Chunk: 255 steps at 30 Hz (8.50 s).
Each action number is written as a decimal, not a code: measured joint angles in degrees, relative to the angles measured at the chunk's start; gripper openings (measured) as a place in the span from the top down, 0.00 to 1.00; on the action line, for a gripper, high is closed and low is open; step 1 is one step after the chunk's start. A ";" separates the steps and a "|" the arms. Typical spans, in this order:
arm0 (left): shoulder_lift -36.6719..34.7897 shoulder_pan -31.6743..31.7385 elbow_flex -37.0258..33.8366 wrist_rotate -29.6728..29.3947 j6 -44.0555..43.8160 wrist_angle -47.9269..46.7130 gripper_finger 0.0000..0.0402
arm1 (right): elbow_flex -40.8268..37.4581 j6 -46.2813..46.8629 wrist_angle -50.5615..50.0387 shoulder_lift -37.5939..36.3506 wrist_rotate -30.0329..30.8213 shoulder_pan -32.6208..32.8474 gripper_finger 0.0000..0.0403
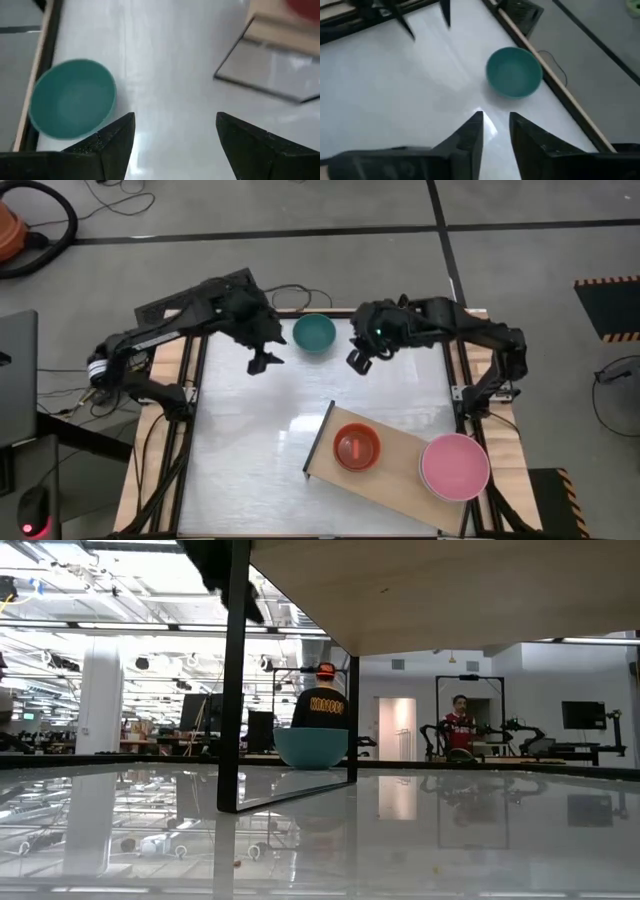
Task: Place and stack bowls onto a shelf
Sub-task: Stack the green bowl on top of pink bowl on the shelf
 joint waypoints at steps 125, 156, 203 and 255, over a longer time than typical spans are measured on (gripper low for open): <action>-5.10 -23.51 -0.73 52.01 -33.97 54.66 0.82 | 0.09 -6.79 48.62 6.12 -59.44 9.41 0.92; -5.35 -13.68 1.78 40.18 -57.64 56.80 0.31 | 0.00 -1.10 31.67 6.25 -58.63 9.06 0.94; -6.76 -0.19 1.43 39.02 -54.35 46.42 0.31 | 5.33 66.74 -15.48 -3.97 -30.67 49.43 0.92; -6.73 -0.21 1.41 37.68 -48.70 40.05 0.31 | 5.46 80.69 -15.54 -8.57 -37.45 51.06 0.66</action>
